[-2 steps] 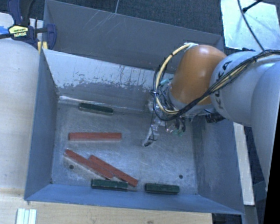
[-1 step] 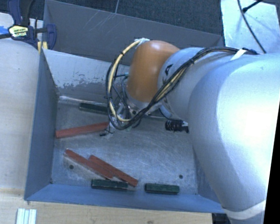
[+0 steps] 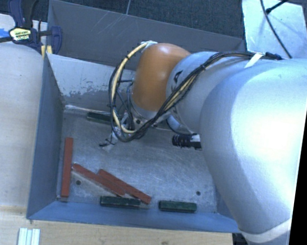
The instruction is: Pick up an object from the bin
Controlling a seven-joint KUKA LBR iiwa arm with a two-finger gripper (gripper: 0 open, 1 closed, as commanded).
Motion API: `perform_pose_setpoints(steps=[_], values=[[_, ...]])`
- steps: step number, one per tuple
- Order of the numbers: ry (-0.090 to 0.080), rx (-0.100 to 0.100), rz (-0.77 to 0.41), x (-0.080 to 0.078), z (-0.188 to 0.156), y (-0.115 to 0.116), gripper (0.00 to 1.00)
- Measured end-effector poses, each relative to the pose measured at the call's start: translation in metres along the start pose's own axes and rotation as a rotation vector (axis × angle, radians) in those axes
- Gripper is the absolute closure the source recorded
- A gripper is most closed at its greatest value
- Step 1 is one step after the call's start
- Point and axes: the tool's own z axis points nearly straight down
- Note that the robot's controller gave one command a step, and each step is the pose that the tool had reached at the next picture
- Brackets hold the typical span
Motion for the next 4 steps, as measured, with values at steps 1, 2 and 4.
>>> perform_pose_setpoints(steps=[1,2,4], values=[[-0.004,-0.003,-0.002,-0.0002,-0.0012,0.0017,1.00],[-0.001,-0.002,-0.003,0.0007,-0.0001,0.0015,0.00],[-0.001,-0.007,0.104,-0.0045,0.0003,-0.0008,1.00]])
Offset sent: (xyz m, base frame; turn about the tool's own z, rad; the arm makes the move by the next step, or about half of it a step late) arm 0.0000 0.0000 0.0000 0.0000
